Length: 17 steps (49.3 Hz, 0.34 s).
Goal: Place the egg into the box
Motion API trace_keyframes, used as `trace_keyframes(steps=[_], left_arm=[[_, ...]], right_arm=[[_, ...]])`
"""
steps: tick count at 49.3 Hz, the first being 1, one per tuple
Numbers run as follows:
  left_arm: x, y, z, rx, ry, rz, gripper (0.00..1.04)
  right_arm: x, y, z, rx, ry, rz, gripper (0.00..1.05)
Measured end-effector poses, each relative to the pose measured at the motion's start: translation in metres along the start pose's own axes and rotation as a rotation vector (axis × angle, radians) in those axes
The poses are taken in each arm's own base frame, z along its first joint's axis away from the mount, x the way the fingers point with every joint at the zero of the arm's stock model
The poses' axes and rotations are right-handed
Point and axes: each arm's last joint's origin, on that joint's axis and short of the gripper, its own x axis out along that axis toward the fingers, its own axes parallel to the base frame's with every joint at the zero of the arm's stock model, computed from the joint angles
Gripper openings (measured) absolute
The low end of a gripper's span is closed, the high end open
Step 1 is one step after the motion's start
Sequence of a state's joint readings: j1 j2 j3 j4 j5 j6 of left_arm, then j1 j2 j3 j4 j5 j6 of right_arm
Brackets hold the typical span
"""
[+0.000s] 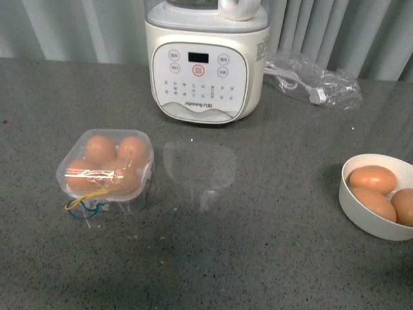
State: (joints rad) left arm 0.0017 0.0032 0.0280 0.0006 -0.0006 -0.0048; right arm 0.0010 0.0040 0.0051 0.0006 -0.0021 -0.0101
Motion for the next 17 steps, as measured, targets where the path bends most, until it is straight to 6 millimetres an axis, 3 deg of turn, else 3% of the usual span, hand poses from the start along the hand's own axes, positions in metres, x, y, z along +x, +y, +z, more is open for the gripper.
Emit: trace_keyframes(steps=[17], left_arm=[[0.0000,0.0000,0.0000,0.000,0.000,0.000,0.98]], right_arm=[[0.0000,0.0000,0.0000,0.000,0.000,0.000,0.97]])
